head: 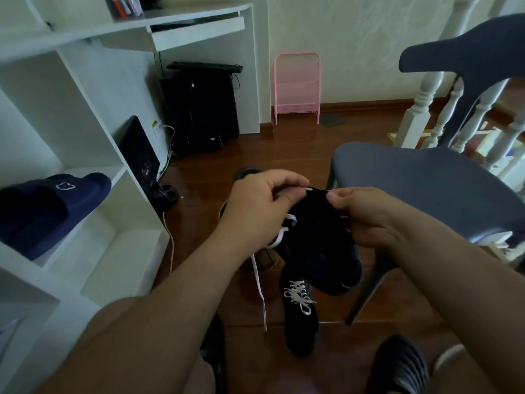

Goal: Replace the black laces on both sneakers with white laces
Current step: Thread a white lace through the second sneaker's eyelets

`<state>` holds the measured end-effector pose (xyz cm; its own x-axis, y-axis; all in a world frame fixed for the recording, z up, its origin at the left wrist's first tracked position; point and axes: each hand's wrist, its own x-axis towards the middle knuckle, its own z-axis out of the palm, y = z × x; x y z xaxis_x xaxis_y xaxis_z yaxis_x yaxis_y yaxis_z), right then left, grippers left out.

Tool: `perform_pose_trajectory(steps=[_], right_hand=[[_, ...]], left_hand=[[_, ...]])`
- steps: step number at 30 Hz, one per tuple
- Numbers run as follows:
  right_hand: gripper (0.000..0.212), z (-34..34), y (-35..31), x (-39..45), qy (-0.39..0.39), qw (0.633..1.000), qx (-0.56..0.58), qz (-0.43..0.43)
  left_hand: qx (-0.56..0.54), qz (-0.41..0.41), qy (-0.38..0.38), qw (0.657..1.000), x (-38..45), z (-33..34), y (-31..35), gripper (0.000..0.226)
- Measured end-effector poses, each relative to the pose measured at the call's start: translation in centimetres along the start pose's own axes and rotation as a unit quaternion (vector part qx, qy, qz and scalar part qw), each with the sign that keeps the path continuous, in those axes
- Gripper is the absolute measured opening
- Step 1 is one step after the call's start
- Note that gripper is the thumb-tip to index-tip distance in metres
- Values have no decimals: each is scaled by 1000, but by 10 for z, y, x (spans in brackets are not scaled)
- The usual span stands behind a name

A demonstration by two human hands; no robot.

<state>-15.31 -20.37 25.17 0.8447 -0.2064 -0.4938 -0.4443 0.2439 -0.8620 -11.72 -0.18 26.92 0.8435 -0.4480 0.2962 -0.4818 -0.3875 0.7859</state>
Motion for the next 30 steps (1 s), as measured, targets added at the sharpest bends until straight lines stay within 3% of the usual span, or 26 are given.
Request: perform_pose_trajectory(steps=[4, 11, 20, 26, 28, 30], right_hand=[[29, 4, -3, -7, -40, 998, 42, 11], [29, -1, -5, -14, -89, 995, 50, -7], [22, 7, -1, -19, -39, 995, -4, -90], [14, 17, 7, -16, 40, 960, -190, -204], [15, 16, 7, -15, 49, 958, -193, -207], [18, 15, 7, -16, 35, 959, -191, -206]], left_hand=[[110, 55, 1, 992, -1, 14, -1, 21], [139, 60, 38, 988, 4, 22, -5, 13], [155, 53, 63, 985, 5, 27, -6, 8], [245, 65, 56, 966, 7, 38, -3, 10], [220, 57, 42, 973, 6, 37, -3, 4], [183, 34, 37, 982, 5, 33, -3, 12]])
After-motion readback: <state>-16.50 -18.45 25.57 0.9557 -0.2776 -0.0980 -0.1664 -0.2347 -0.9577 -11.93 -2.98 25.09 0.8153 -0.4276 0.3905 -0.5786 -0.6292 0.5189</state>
